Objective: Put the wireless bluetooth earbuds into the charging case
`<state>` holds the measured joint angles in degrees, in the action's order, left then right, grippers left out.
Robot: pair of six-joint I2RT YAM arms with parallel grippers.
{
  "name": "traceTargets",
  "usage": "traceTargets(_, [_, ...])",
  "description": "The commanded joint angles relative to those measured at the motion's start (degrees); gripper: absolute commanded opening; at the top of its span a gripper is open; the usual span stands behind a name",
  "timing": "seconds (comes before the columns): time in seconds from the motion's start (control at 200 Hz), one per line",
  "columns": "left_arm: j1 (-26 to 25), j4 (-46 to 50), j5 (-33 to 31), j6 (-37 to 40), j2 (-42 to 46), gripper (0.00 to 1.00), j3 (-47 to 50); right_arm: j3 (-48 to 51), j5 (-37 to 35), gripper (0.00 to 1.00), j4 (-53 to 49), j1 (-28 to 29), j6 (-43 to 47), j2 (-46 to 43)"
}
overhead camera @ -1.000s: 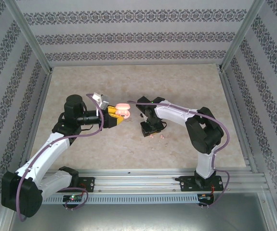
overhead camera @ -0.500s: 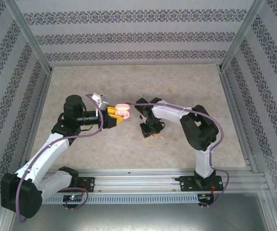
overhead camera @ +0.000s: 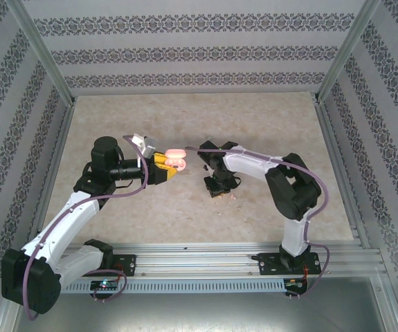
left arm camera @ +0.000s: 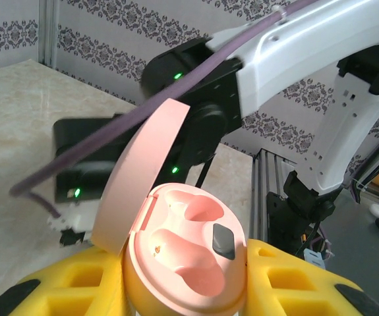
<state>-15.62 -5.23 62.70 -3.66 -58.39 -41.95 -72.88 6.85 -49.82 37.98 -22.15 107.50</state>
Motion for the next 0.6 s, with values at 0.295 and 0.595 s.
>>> traceTargets(0.295, [0.54,-9.82,2.04,-4.24,-3.51,0.18,-1.31,3.7,1.45,0.13,11.66,3.98,-15.44,-29.47])
traceTargets(0.595, [0.55,-15.9,0.85,-5.63,-4.27,0.16,-0.07,6.79,-6.44,0.12,26.7,12.28,-24.48,-40.63])
